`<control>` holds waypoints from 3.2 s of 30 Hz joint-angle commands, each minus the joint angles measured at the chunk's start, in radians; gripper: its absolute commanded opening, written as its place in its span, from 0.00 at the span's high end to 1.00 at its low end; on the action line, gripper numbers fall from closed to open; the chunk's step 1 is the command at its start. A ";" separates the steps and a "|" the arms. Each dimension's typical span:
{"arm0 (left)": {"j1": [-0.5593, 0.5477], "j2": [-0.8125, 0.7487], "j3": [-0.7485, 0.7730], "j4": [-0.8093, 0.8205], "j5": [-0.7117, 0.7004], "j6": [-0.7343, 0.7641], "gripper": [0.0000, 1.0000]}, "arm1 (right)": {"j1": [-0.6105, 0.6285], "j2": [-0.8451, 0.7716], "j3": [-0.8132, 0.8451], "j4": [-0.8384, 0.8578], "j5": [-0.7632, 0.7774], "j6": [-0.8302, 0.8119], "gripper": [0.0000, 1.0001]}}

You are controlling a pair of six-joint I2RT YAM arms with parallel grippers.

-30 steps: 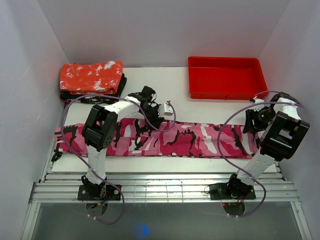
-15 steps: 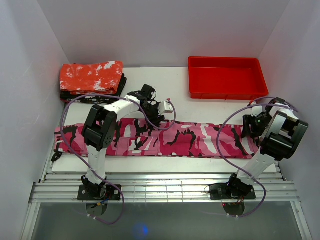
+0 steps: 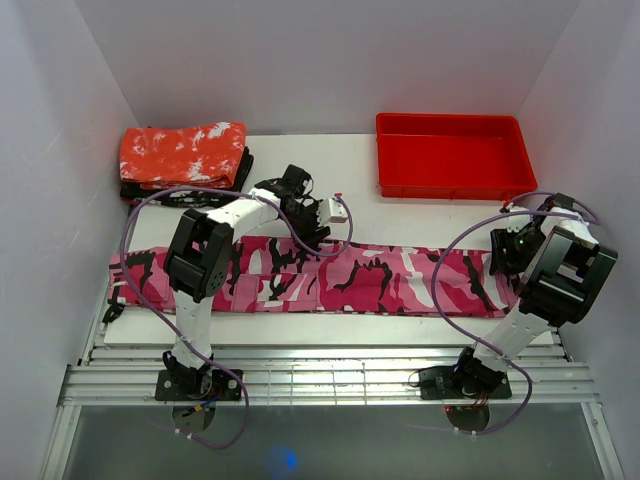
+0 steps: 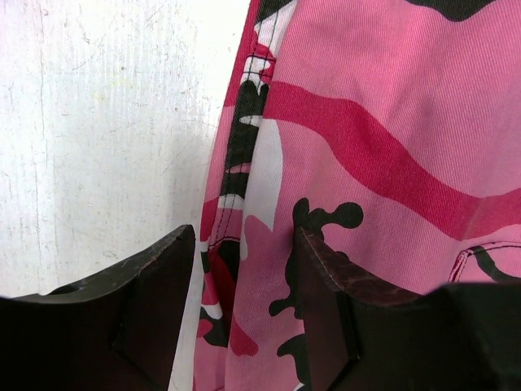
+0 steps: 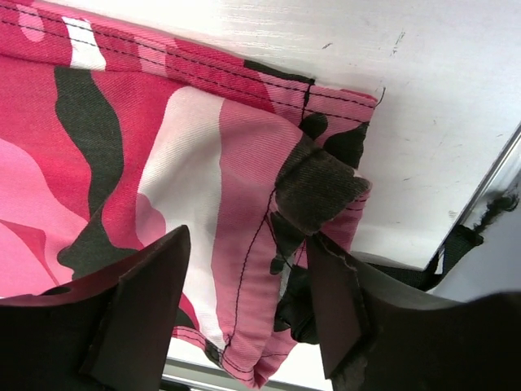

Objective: Fold and stack the trousers
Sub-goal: Fold the trousers

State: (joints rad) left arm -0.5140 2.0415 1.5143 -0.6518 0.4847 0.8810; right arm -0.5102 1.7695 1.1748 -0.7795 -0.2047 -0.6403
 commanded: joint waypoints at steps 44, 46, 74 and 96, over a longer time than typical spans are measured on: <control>0.034 -0.047 0.038 -0.108 0.088 -0.043 0.35 | -0.039 -0.116 0.098 -0.121 -0.096 -0.151 0.27; 0.034 -0.035 0.043 -0.091 0.088 -0.050 0.35 | -0.037 -0.140 0.079 -0.168 -0.122 -0.177 0.31; 0.108 0.056 0.103 0.147 -0.081 -0.178 1.00 | 0.007 0.004 -0.201 0.033 0.100 -0.274 0.75; 0.273 -0.308 -0.161 -0.092 0.141 -0.502 0.18 | 0.274 -0.041 0.070 -0.176 -0.220 -0.102 0.58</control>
State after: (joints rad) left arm -0.3546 1.7828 1.4002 -0.6422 0.5613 0.5014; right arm -0.2886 1.7306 1.2854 -0.9585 -0.3901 -0.7914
